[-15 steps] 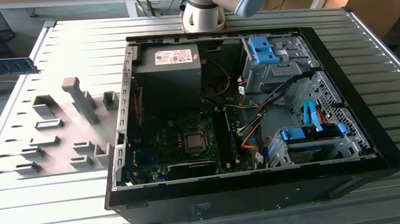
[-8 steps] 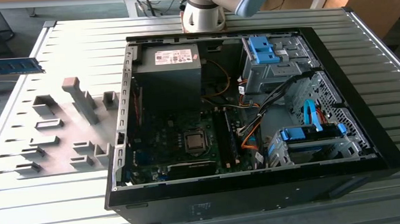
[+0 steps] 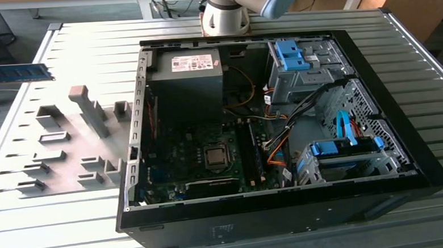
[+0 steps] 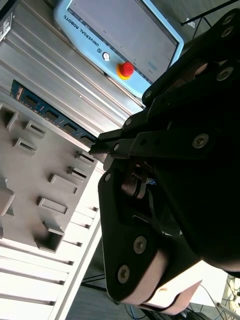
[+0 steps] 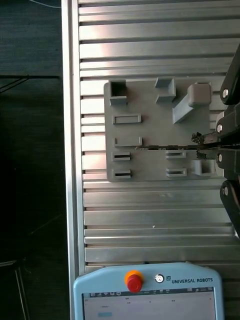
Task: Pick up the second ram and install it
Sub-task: 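Pick up the second ram and move it above second insertion slot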
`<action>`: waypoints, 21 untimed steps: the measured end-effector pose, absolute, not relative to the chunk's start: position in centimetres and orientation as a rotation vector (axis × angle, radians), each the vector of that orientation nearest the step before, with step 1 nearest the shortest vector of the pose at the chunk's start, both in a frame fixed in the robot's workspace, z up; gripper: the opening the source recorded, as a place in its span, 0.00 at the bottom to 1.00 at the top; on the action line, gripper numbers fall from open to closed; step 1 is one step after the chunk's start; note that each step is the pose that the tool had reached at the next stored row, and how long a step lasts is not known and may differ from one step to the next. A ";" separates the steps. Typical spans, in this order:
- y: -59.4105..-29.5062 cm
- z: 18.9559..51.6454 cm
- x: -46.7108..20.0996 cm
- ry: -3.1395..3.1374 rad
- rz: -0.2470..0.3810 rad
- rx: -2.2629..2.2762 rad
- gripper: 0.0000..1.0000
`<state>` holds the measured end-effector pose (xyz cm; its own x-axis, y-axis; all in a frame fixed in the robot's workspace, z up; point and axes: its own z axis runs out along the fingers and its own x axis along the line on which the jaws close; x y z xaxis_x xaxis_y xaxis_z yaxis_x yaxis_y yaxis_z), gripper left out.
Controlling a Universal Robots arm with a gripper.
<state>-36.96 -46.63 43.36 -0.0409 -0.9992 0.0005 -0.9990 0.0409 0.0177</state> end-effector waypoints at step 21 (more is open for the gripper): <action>-46.6 43.4 -34.8 -2.257 -0.019 2.167 0.14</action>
